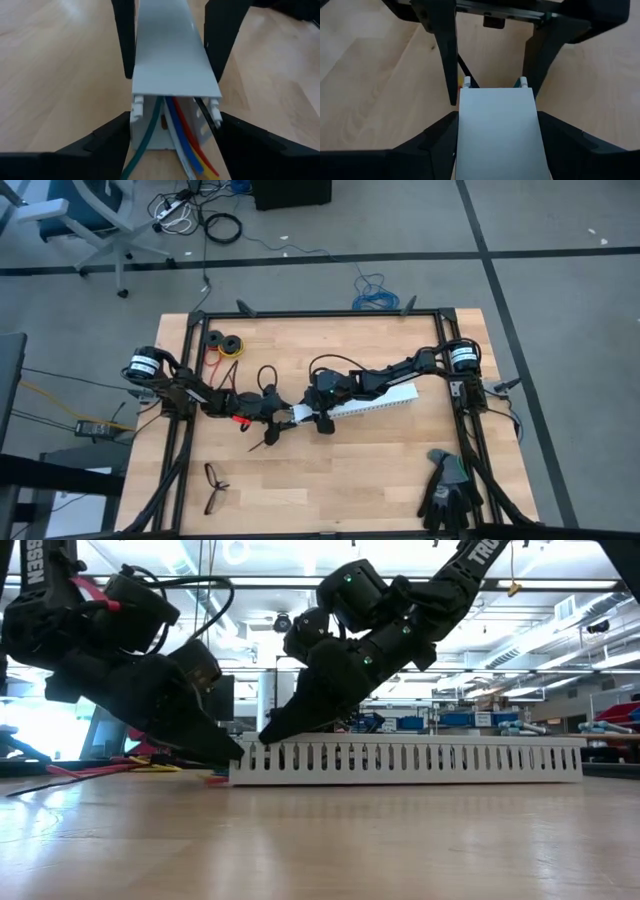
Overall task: Ziptie cables
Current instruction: Close the white cable duct
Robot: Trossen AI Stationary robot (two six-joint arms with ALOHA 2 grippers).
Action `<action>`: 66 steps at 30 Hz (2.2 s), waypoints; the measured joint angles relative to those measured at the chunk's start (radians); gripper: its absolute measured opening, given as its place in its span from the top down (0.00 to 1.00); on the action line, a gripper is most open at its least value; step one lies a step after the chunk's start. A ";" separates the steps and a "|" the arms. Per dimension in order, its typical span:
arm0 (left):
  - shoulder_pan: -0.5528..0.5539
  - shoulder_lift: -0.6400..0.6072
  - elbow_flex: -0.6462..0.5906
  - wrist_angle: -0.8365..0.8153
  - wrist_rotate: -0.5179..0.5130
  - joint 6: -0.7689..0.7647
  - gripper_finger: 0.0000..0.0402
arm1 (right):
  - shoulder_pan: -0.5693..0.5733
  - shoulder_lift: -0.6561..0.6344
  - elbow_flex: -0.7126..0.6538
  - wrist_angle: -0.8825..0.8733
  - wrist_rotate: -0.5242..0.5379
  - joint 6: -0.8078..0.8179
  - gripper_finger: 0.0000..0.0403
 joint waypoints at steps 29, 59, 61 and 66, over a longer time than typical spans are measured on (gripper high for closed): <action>0.003 0.011 -0.011 -0.011 -0.086 0.043 0.35 | -0.013 -0.002 -0.003 0.007 0.007 0.005 0.40; 0.003 0.011 -0.005 -0.009 -0.095 0.044 0.38 | -0.001 0.002 -0.008 0.098 -0.020 -0.002 0.41; 0.003 0.011 -0.005 -0.012 -0.095 0.044 0.38 | -0.001 0.008 -0.007 0.104 -0.021 -0.001 0.41; 0.003 0.011 -0.005 -0.014 -0.095 0.044 0.38 | -0.001 0.035 -0.004 0.140 -0.026 0.001 0.40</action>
